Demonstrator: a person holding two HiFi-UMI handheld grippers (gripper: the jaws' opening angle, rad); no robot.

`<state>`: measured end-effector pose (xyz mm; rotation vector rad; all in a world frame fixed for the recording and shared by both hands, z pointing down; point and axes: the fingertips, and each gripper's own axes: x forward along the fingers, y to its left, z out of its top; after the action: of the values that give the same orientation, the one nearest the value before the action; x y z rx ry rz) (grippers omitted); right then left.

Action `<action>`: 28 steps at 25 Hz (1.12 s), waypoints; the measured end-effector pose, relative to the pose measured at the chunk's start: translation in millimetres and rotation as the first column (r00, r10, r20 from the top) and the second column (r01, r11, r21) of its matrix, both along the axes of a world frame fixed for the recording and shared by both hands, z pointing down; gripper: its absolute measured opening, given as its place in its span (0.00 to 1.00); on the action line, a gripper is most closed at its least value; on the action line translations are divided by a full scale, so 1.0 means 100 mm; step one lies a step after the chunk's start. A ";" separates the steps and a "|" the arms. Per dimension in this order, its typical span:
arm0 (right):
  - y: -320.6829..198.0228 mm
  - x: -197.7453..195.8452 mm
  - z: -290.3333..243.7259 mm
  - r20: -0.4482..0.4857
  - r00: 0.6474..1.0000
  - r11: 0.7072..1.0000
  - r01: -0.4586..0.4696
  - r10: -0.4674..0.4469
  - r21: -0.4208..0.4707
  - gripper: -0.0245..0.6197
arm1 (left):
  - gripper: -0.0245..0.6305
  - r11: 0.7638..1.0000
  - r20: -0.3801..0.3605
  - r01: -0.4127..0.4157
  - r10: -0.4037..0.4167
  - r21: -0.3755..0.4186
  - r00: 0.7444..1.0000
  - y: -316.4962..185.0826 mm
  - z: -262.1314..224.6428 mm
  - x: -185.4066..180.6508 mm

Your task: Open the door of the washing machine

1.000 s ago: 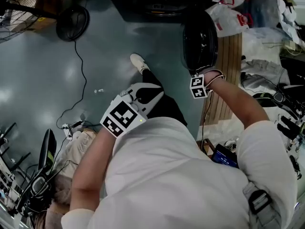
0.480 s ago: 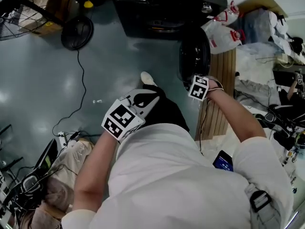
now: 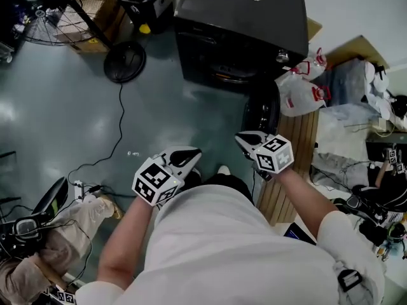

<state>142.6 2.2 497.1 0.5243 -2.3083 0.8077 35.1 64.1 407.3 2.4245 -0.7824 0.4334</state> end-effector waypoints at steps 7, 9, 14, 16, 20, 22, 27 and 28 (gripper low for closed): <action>0.11 0.07 -0.76 0.130 0.990 0.995 0.053 -0.064 0.090 0.05 | 0.06 0.999 -0.035 0.039 -0.039 -0.009 0.999 -0.06 -0.30 0.40; 0.14 0.18 -0.88 0.141 0.988 0.994 0.054 -0.067 0.094 0.05 | 0.06 0.999 -0.039 0.047 -0.047 -0.001 0.998 -0.06 -0.38 0.54; 0.20 0.44 -1.03 0.165 0.984 0.992 0.052 -0.070 0.111 0.05 | 0.06 0.998 -0.038 0.069 -0.069 0.005 0.997 -0.05 -0.48 0.84; 0.24 0.53 -1.05 0.170 0.983 0.992 0.054 -0.073 0.115 0.05 | 0.06 0.997 -0.035 0.078 -0.078 0.005 0.996 -0.01 -0.49 0.93; 0.26 0.67 -1.15 0.184 0.979 0.988 0.060 -0.085 0.139 0.05 | 0.06 0.995 -0.033 0.096 -0.095 0.008 0.995 0.02 -0.52 1.08; 0.26 0.71 -1.19 0.195 0.977 0.988 0.057 -0.086 0.146 0.05 | 0.06 0.995 -0.031 0.100 -0.100 0.013 0.995 0.02 -0.55 1.13; 0.35 0.78 -1.28 0.206 0.973 0.985 0.076 -0.108 0.157 0.05 | 0.06 0.994 -0.027 0.110 -0.110 0.025 0.994 0.08 -0.61 1.22; 0.37 0.78 -1.30 0.208 0.972 0.984 0.078 -0.111 0.160 0.05 | 0.06 0.994 -0.026 0.111 -0.110 0.026 0.994 0.10 -0.62 1.23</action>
<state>220.8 39.1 367.2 0.4031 -2.5889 0.6765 158.3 74.0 345.7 2.3935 -0.9123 0.3517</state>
